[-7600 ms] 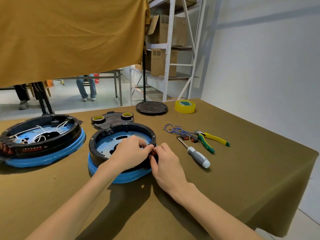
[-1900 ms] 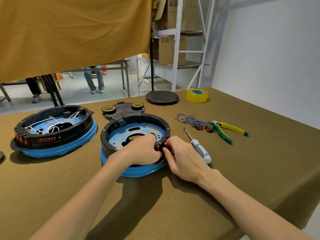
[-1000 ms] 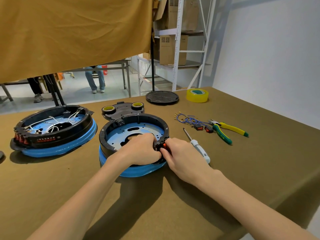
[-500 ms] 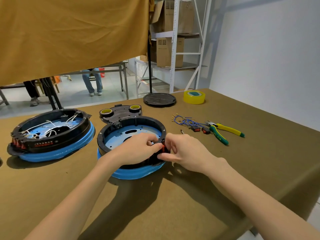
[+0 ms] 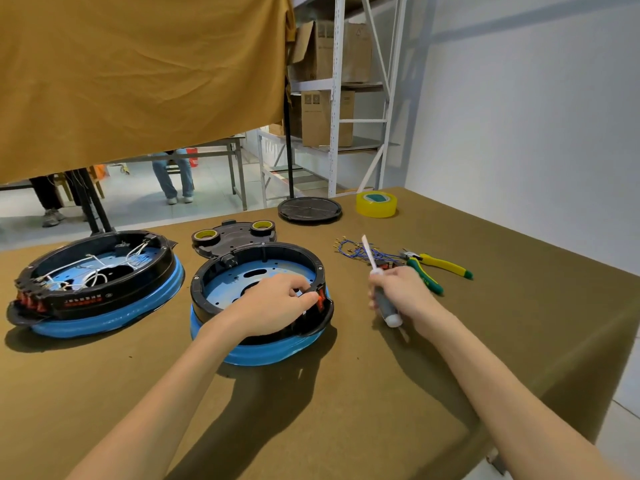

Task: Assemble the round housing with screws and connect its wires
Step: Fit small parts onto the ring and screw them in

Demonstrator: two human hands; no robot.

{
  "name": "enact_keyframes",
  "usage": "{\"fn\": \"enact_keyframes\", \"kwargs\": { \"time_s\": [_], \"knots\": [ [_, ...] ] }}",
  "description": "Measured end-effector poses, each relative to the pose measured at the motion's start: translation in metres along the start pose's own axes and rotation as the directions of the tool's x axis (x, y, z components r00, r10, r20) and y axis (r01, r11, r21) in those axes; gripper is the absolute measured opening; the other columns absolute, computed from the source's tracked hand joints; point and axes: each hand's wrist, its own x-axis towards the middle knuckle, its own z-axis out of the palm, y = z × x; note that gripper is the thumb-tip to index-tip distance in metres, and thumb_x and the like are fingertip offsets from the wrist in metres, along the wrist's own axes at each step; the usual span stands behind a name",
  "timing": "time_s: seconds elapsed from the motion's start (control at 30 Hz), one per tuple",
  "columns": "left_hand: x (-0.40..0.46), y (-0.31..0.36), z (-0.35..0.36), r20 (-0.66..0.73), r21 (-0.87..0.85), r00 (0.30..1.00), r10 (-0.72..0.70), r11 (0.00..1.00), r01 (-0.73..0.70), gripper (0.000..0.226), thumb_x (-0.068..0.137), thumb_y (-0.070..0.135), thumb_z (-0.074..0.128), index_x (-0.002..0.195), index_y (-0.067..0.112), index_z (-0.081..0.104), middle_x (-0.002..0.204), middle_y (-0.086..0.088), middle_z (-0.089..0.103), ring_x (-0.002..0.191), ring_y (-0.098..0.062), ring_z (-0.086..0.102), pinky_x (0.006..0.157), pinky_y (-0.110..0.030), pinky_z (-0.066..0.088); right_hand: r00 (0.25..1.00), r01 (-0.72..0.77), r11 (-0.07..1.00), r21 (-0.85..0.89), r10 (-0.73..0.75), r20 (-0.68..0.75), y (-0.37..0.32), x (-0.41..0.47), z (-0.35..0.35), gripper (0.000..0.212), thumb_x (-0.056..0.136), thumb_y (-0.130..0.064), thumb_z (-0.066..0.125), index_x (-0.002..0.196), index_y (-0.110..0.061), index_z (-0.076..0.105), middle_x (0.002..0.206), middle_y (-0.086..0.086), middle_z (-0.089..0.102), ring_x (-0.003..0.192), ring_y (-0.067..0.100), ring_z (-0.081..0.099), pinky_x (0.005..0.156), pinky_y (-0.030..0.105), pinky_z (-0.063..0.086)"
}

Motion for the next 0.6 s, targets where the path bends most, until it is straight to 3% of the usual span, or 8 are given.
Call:
{"fn": "enact_keyframes", "kwargs": {
  "time_s": [0.03,0.1,0.2,0.27,0.4,0.5,0.57,0.6],
  "knots": [
    [0.001,0.0,0.0,0.004,-0.005,1.0,-0.007,1.0,0.007,0.019,0.107,0.042,0.048,0.09,0.036,0.055,0.074,0.011,0.06,0.069,-0.011,0.055,0.066,-0.028,0.041,1.0,-0.009,0.943,0.334,0.006,0.009,-0.005,-0.005,-0.001,0.018,0.103,-0.008,0.052,0.086,-0.005,0.055,0.067,0.009,0.061,0.056,0.021,0.061,0.058,0.033,0.053],
    [0.001,0.002,0.001,0.004,-0.015,1.0,-0.028,0.999,0.028,0.02,0.107,0.041,0.047,0.101,0.028,0.061,0.073,0.009,0.06,0.07,-0.014,0.055,0.067,-0.03,0.043,0.997,-0.041,0.673,0.738,-0.015,0.069,-0.011,-0.014,0.001,0.011,0.098,-0.001,0.05,0.089,-0.007,0.048,0.064,0.007,0.058,0.061,0.023,0.059,0.068,0.039,0.054],
    [0.002,0.004,0.005,-0.033,-0.003,0.998,-0.057,0.998,0.057,0.025,0.107,0.041,0.047,0.107,0.025,0.066,0.076,0.006,0.06,0.07,-0.013,0.055,0.067,-0.03,0.042,0.997,-0.051,0.337,0.94,-0.036,0.067,-0.023,-0.022,0.012,0.022,0.096,-0.014,0.059,0.08,-0.016,0.044,0.061,0.002,0.046,0.056,0.018,0.049,0.069,0.034,0.048],
    [0.003,0.005,0.009,-0.053,0.016,0.996,-0.076,0.997,0.077,0.025,0.106,0.043,0.046,0.107,0.027,0.066,0.082,0.004,0.063,0.071,-0.013,0.057,0.064,-0.03,0.043,0.994,0.025,0.189,0.982,0.104,-0.045,-0.033,-0.021,0.025,0.035,0.097,-0.022,0.063,0.069,-0.019,0.041,0.054,-0.002,0.038,0.049,0.015,0.041,0.059,0.029,0.044],
    [0.006,0.004,0.014,-0.101,0.012,0.989,-0.111,0.994,0.112,0.027,0.105,0.045,0.048,0.107,0.026,0.067,0.092,-0.001,0.07,0.082,-0.016,0.064,0.067,-0.033,0.049,0.919,0.095,0.308,0.947,0.339,-0.202,-0.03,-0.025,0.066,0.036,0.101,-0.017,0.058,0.071,-0.017,0.039,0.044,-0.006,0.033,0.039,0.011,0.034,0.051,0.027,0.038],
    [0.008,-0.001,0.014,-0.107,-0.009,0.987,-0.122,0.993,0.122,0.027,0.104,0.047,0.048,0.103,0.029,0.067,0.095,-0.001,0.071,0.088,-0.019,0.067,0.069,-0.035,0.051,0.9,0.108,0.271,0.957,0.381,-0.21,-0.025,-0.019,0.06,0.026,0.102,-0.015,0.056,0.08,-0.014,0.042,0.045,-0.007,0.034,0.038,0.01,0.034,0.048,0.026,0.038],
    [0.01,-0.002,0.015,-0.107,-0.016,0.986,-0.129,0.992,0.128,0.026,0.103,0.048,0.048,0.103,0.03,0.067,0.092,0.0,0.071,0.084,-0.018,0.067,0.067,-0.035,0.051,0.897,0.155,0.226,0.962,0.377,-0.233,-0.025,-0.015,0.056,0.027,0.103,-0.015,0.055,0.079,-0.014,0.042,0.045,-0.006,0.034,0.037,0.01,0.034,0.045,0.025,0.039],
    [0.011,-0.002,0.016,-0.116,-0.007,0.984,-0.133,0.991,0.134,0.025,0.103,0.048,0.048,0.105,0.03,0.065,0.089,0.001,0.071,0.079,-0.016,0.066,0.065,-0.035,0.051,0.899,0.153,0.252,0.955,0.366,-0.24,-0.025,-0.016,0.06,0.028,0.103,-0.015,0.054,0.077,-0.014,0.041,0.044,-0.007,0.035,0.037,0.01,0.035,0.047,0.026,0.04]
  ]
}}
